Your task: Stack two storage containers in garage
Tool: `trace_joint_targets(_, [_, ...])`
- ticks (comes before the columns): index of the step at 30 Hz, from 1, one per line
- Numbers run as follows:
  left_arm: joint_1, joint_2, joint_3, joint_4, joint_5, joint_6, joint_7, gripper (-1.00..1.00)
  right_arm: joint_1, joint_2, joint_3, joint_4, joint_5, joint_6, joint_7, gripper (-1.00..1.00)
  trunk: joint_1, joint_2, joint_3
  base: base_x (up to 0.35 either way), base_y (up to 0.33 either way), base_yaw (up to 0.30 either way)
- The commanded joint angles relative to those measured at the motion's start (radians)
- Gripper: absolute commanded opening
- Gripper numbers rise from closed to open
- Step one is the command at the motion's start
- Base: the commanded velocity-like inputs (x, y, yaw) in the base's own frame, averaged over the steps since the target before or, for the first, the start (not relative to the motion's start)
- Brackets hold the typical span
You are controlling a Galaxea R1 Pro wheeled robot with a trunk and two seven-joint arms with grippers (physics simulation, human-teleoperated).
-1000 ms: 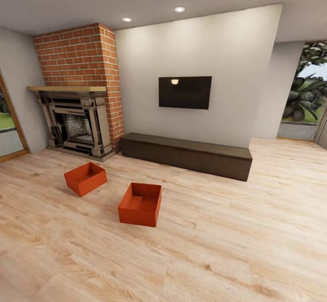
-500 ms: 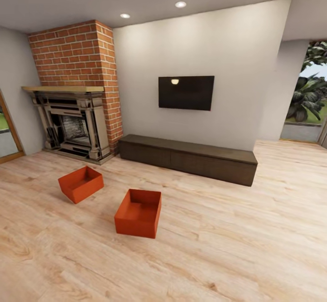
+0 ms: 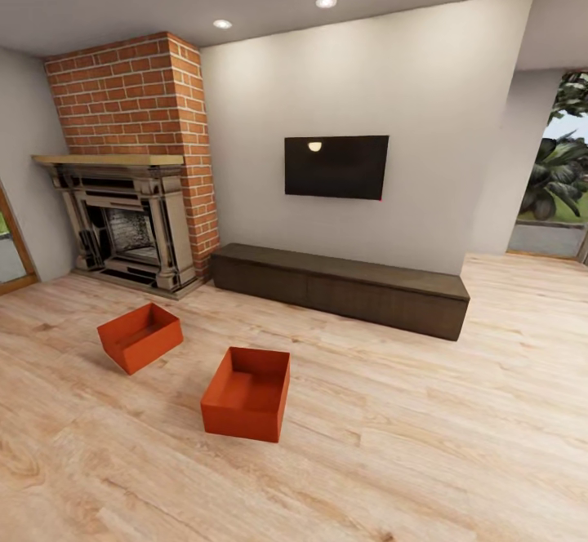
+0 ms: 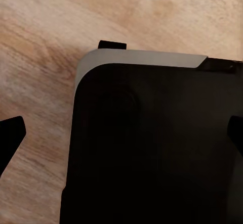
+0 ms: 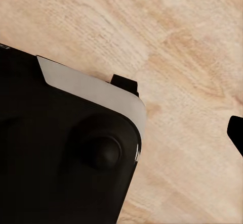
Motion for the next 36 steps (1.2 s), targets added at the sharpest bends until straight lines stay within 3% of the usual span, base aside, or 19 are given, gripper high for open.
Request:
trace_joint_targets(1, [0.0,0.0,0.0,0.0,0.008,-0.003,-0.001,1.0,-0.001,0.0,0.008,0.002,-0.01,-0.005,0.001,1.0,0.0,-0.001,-0.001,0.007,0.0,0.0])
trace_joint_targets(8, [0.0,0.0,0.0,0.0,0.01,-0.002,-0.001,1.0,-0.001,0.0,0.008,0.002,-0.01,-0.005,0.001,1.0,0.0,-0.001,-0.001,0.116,0.005,0.0])
trace_joint_targets(36, [0.0,0.0,0.0,0.0,0.01,-0.001,-0.001,1.0,-0.001,0.001,0.008,0.002,-0.01,-0.003,0.001,1.0,0.0,-0.001,-0.001,0.314,0.08,0.0])
